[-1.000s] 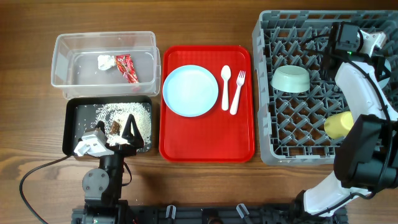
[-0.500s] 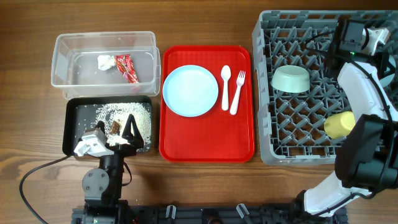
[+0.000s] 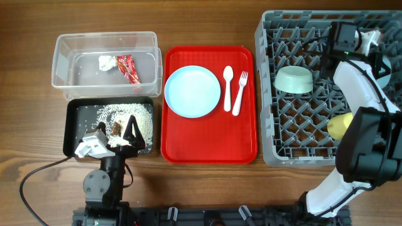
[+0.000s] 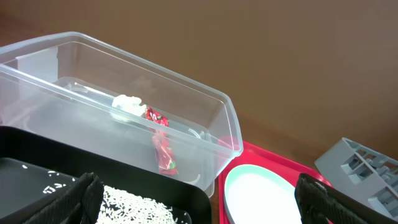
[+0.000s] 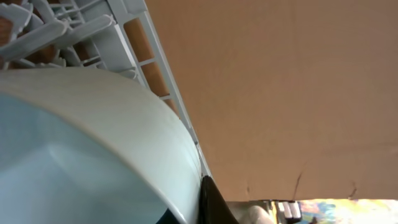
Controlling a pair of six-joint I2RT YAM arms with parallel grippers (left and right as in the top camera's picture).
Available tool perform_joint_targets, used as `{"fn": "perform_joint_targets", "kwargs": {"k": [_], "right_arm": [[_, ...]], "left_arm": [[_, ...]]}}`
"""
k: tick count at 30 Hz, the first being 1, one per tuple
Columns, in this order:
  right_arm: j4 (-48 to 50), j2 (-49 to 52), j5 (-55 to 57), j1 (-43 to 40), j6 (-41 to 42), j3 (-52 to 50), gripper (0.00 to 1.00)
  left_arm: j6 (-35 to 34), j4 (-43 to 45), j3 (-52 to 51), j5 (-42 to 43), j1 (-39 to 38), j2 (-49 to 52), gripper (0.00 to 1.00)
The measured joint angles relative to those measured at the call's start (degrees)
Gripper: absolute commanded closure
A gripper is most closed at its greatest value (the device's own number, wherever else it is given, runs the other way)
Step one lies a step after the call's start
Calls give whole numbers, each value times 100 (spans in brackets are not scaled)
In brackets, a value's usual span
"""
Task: Sort waste into correct bins and load items into the dishwasher rack
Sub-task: 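Carry the small blue bowl into the rack's upper right area, then release the blue bowl in the rack and withdraw the right gripper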
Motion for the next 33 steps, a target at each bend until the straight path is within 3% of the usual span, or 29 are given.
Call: {"fn": "perform_joint_targets", "kwargs": {"k": [1, 3, 4, 10, 16, 23, 28, 33], "right_arm": [[2, 2, 0, 28, 17, 0, 50], [-13, 7, -55, 127, -4, 0, 37], [-17, 11, -83, 203, 7, 0, 36], [-42, -85, -649, 544, 48, 0, 32], [-15, -1128, -1384, 841, 22, -9, 31], [59, -2973, -1698, 2389, -424, -7, 27], [-511, -3366, -1829, 3576, -299, -7, 24], [-1279, -3460, -2323, 4229, 258, -7, 24]], "left_arm": [[0, 0, 0, 0, 0, 0, 0], [0, 0, 0, 0, 0, 0, 0], [-2, 2, 0, 0, 0, 0, 0], [0, 0, 0, 0, 0, 0, 0], [0, 0, 0, 0, 0, 0, 0], [-2, 0, 0, 0, 0, 0, 0], [0, 0, 0, 0, 0, 0, 0], [0, 2, 0, 0, 0, 0, 0]]}}
